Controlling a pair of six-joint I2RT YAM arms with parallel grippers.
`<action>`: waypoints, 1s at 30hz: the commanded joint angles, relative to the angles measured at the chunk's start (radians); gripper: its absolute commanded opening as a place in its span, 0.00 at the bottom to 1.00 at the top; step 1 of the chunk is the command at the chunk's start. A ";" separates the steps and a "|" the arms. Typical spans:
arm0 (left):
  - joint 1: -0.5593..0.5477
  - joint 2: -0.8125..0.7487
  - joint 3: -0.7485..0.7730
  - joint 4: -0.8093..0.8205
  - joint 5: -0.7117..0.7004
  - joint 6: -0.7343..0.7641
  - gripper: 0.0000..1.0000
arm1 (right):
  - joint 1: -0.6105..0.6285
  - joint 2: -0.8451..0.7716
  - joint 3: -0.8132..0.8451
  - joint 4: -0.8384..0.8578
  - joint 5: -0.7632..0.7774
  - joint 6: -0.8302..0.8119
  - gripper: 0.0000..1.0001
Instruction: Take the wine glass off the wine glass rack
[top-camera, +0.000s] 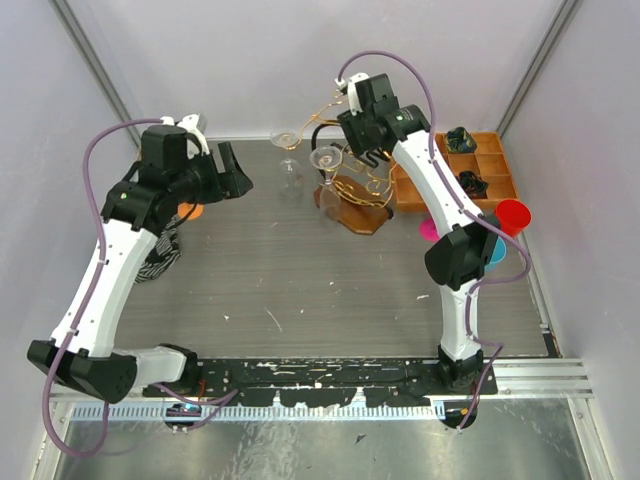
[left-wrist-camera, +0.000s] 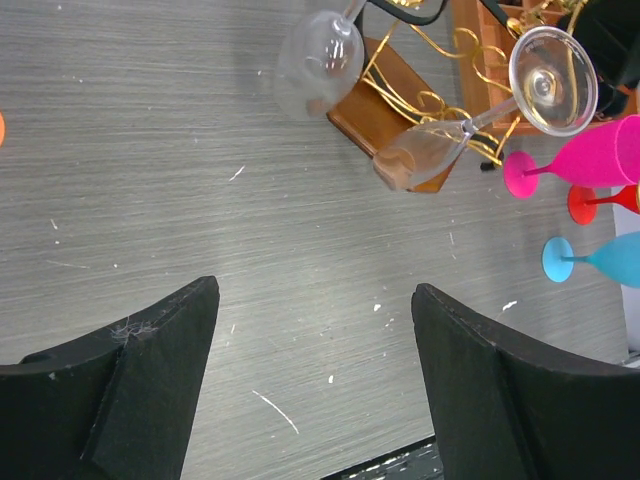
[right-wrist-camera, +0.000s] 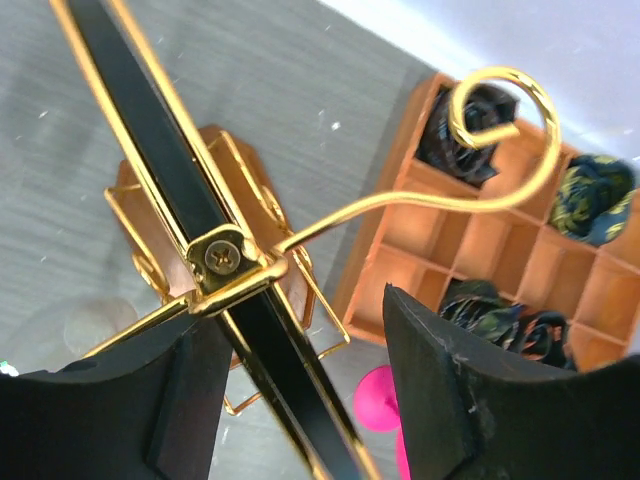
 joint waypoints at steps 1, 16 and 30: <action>-0.005 -0.052 -0.010 0.013 0.013 0.003 0.85 | -0.001 0.003 0.064 0.214 0.038 -0.085 0.66; -0.006 -0.078 -0.046 -0.015 0.004 0.013 0.86 | -0.003 0.145 0.171 0.309 -0.068 0.010 0.63; -0.006 -0.048 -0.029 -0.048 -0.031 0.005 0.90 | -0.002 0.071 0.072 0.361 -0.070 0.059 0.79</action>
